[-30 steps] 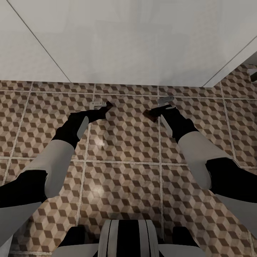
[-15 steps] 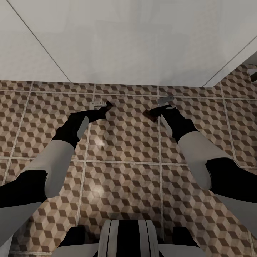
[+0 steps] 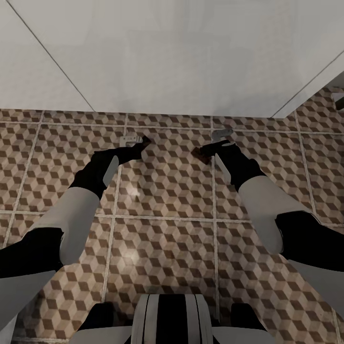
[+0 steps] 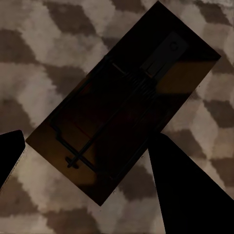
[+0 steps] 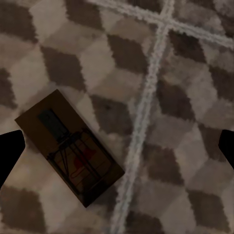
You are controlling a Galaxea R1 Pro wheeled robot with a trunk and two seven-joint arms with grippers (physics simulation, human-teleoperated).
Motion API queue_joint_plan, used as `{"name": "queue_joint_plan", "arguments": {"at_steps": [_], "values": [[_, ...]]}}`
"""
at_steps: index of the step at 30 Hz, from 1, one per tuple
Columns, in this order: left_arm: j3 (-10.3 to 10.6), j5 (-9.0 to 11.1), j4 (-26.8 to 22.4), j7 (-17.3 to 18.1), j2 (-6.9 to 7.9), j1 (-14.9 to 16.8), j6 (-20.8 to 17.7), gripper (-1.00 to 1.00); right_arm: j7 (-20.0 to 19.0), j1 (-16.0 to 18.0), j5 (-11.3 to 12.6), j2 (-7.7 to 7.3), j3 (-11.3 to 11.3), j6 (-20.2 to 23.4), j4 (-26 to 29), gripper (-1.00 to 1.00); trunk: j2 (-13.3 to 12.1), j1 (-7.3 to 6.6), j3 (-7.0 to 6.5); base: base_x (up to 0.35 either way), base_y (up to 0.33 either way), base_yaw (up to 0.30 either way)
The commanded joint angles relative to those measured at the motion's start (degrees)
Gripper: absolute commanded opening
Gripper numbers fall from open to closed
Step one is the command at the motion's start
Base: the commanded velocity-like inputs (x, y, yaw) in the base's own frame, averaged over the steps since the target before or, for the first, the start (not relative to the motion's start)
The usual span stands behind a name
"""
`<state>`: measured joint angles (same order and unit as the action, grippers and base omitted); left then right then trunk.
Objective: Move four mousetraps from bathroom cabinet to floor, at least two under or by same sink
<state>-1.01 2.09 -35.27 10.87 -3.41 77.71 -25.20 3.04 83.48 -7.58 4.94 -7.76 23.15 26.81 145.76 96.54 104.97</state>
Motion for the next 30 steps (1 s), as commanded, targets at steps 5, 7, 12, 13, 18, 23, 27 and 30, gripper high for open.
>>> {"name": "queue_joint_plan", "arguments": {"at_steps": [5, 7, 12, 13, 18, 23, 27, 30], "values": [[-0.1, 0.2, -0.1, 0.3, -0.02, 0.0, -0.4, -1.00, 0.1, 0.0, -0.4, -0.02, -0.2, 0.4, 0.1, 1.00, 0.0, 0.00, 0.03, 0.083, 0.000, 0.000], [-0.1, 0.2, -0.1, 0.3, -0.02, 0.0, -0.4, -1.00, 0.1, 0.0, -0.4, -0.02, -0.2, 0.4, 0.1, 1.00, 0.0, 0.00, 0.03, 0.024, 0.000, 0.000], [-0.1, 0.2, 0.0, 0.3, -0.02, 0.1, -0.4, -1.00, 0.1, 0.0, -0.4, -0.02, -0.2, 0.4, 0.1, 1.00, 0.0, 0.00, 0.03, 0.008, 0.000, 0.000], [-0.1, 0.2, 0.0, 0.3, -0.02, 0.1, -0.4, -1.00, 0.1, 0.0, -0.4, -0.02, -0.2, 0.4, 0.1, 1.00, 0.0, 0.00, 0.03, 0.003, 0.000, 0.000], [-0.1, 0.2, 0.0, 0.3, -0.02, 0.0, -0.4, -1.00, 0.1, 0.0, -0.4, -0.02, -0.2, 0.4, 0.1, 1.00, 0.0, 0.00, 0.03, 0.001, 0.000, 0.000], [-0.1, 0.2, 0.0, 0.3, -0.02, 0.0, -0.4, -1.00, 0.1, 0.0, -0.4, -0.02, -0.2, 0.4, 0.1, 1.00, 0.0, 0.00, 0.03, 0.000, 0.000, 0.000], [-0.1, 0.2, 0.0, 0.3, -0.05, 0.0, -0.4, -1.00, 0.1, 0.0, -0.4, -0.02, -0.2, 0.4, 0.1, 1.00, 0.0, 0.00, 0.03, 0.000, 0.000, 0.000], [-0.1, 0.2, 0.0, 0.3, -0.08, 0.0, -0.4, -1.00, 0.1, 0.0, -0.4, -0.02, -0.2, 0.4, 0.1, 1.00, 0.0, 0.00, 0.03, 0.000, 0.000, 0.000]]}}
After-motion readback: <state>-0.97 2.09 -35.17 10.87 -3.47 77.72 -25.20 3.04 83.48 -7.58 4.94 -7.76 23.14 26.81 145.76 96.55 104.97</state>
